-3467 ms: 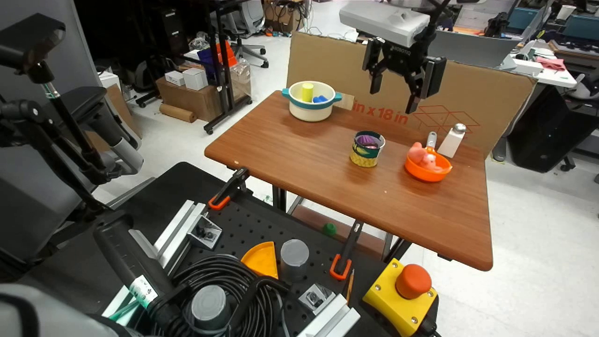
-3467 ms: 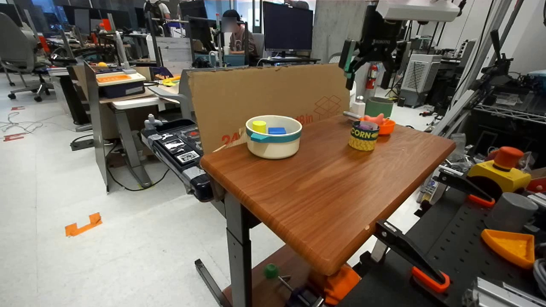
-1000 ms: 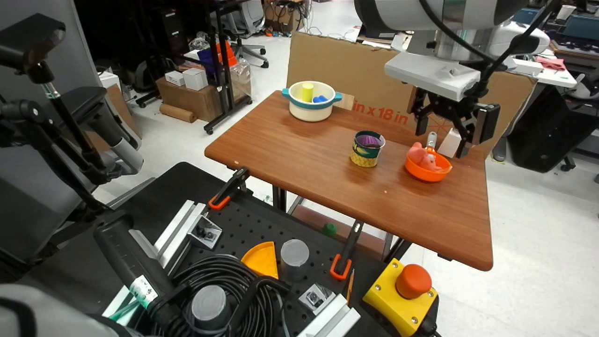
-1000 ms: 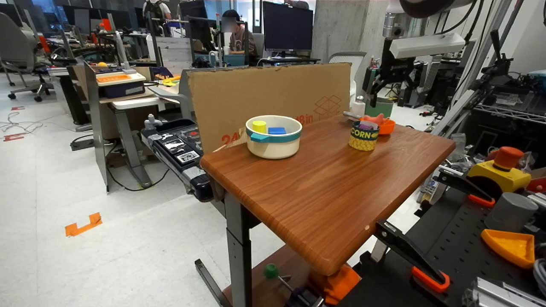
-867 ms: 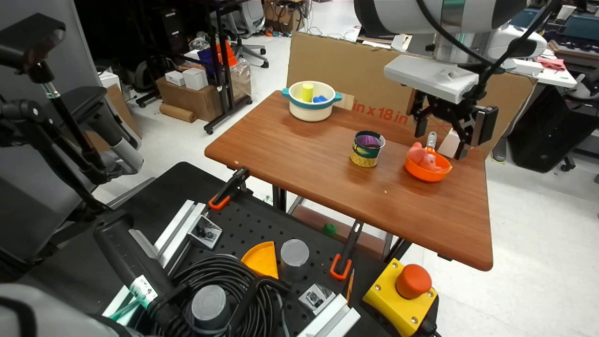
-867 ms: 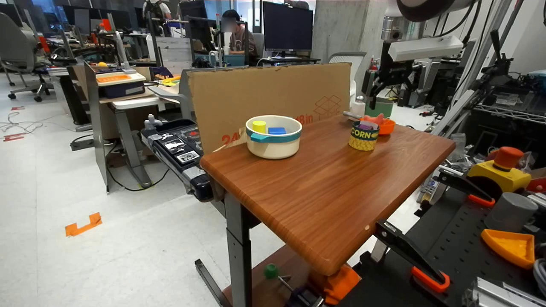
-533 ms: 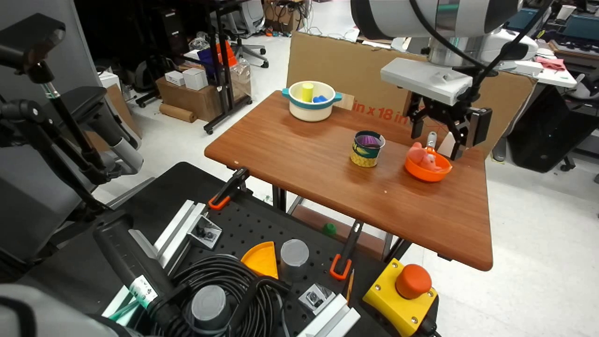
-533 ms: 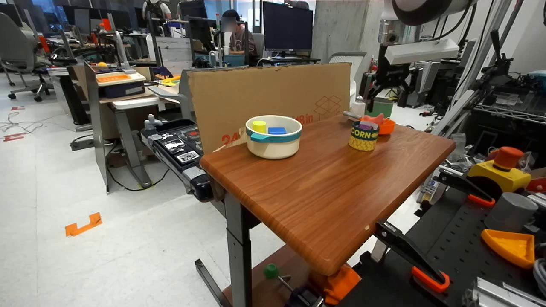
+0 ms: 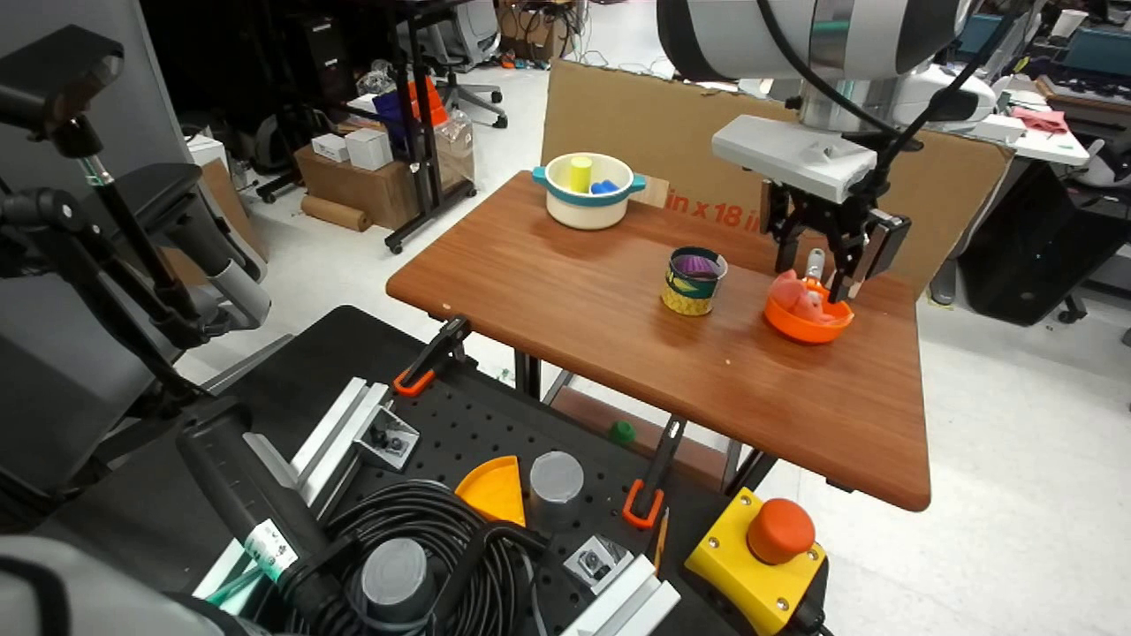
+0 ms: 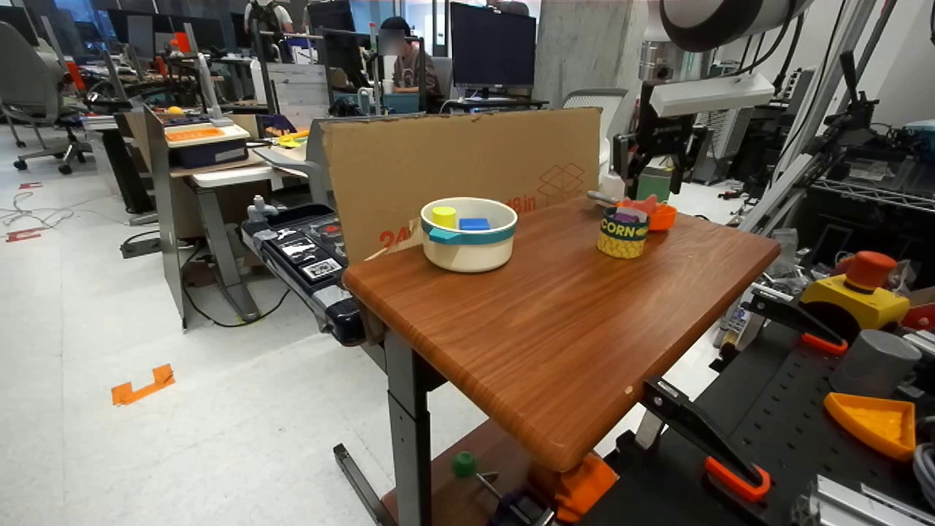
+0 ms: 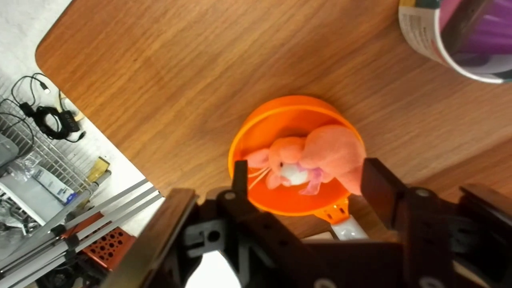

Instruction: Uncover the can and put the pink ball inside and the red plush to the white bowl

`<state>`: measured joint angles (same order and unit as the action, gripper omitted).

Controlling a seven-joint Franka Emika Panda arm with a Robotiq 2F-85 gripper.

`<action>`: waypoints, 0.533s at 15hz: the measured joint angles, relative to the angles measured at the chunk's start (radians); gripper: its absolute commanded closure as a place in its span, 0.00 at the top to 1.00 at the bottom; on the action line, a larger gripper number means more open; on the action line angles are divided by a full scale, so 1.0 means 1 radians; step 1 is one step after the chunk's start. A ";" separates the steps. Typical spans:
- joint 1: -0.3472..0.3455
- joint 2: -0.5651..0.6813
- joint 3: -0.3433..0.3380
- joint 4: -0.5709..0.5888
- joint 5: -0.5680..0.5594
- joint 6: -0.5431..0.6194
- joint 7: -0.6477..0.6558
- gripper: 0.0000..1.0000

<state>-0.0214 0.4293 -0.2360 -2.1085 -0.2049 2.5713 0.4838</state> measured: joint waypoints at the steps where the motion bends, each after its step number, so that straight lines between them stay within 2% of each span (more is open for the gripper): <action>1: 0.000 0.006 0.000 0.005 0.001 0.000 0.000 0.34; 5: 0.000 0.030 0.000 0.022 0.004 0.000 0.000 0.03; 8: 0.000 0.035 0.000 0.027 0.004 0.000 0.000 0.00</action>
<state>-0.0214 0.4640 -0.2360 -2.0817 -0.2011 2.5713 0.4835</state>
